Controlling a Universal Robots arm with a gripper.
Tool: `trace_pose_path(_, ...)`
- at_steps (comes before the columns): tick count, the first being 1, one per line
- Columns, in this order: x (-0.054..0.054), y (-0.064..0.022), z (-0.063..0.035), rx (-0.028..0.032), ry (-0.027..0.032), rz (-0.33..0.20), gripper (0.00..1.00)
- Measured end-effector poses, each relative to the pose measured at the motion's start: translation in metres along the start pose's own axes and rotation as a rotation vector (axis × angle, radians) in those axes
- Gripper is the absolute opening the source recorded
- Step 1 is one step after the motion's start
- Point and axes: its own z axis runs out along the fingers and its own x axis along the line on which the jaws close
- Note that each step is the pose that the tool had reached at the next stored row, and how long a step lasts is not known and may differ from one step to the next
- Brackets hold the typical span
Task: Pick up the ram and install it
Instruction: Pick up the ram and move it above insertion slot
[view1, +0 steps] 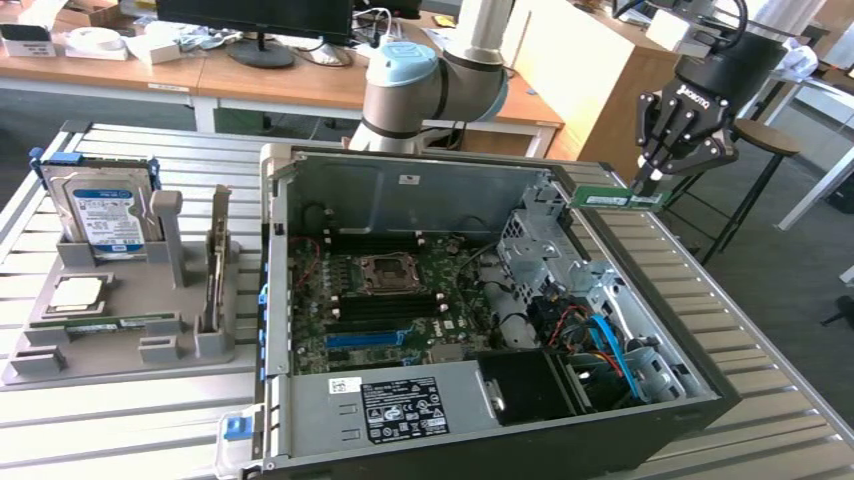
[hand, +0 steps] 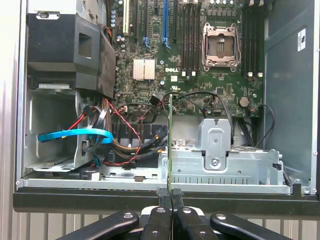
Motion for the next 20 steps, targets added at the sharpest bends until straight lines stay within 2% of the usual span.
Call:
trace_pose_path(7,0.0,0.0102,0.0003,0.0,0.0,0.0,0.11)
trace_pose_path(13,0.0,0.0289,0.001,0.0,0.0,0.0,0.11)
trace_pose_path(20,0.0,0.0549,0.0019,0.0,0.0001,0.0,0.11)
